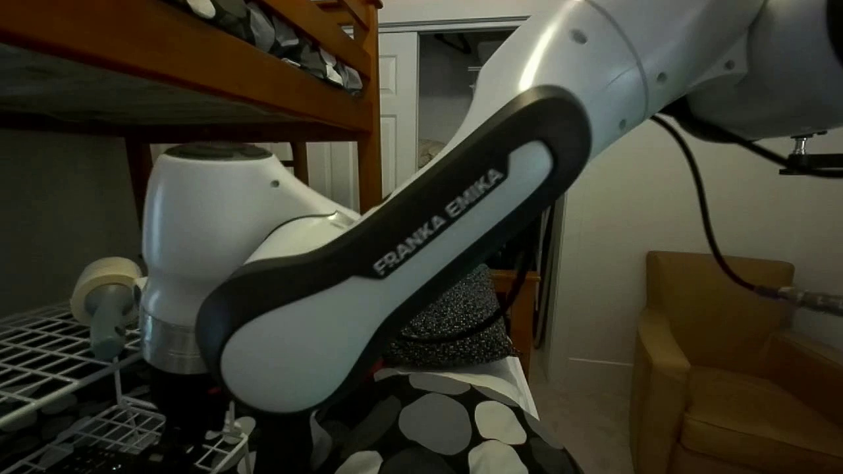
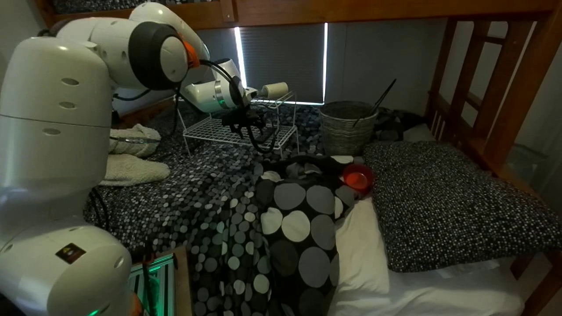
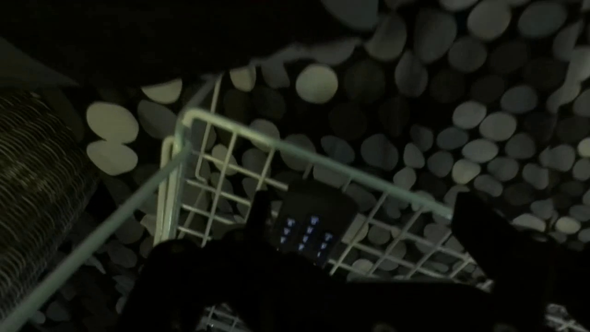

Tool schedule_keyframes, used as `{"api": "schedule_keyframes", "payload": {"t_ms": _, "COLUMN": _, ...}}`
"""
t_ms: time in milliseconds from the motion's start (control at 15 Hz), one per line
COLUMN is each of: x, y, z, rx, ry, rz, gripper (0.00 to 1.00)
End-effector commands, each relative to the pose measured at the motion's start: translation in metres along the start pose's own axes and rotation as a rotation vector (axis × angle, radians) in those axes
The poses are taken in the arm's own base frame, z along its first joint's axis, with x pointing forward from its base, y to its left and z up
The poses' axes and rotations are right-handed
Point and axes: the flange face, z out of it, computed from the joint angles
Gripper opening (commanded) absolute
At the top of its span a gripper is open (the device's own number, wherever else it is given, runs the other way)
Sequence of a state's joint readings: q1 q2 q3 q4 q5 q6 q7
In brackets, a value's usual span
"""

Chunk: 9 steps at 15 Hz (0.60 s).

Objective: Put the remote control on the bottom shelf of the rack

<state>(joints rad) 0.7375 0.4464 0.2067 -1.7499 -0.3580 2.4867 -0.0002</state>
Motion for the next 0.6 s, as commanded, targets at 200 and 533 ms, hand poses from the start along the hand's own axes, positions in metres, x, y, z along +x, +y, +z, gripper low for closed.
{"api": "schedule_keyframes", "payload": {"t_ms": 200, "x": -0.092, "y": -0.001, "z": -0.076, "rx": -0.099, "ry": -0.061, "rz": -0.186, "gripper": 1.00}}
{"api": "schedule_keyframes", "payload": {"t_ms": 533, "x": -0.095, "y": 0.014, "z": -0.106, "rx": -0.160, "ry": 0.077, "rz": -0.212, "gripper": 1.00}}
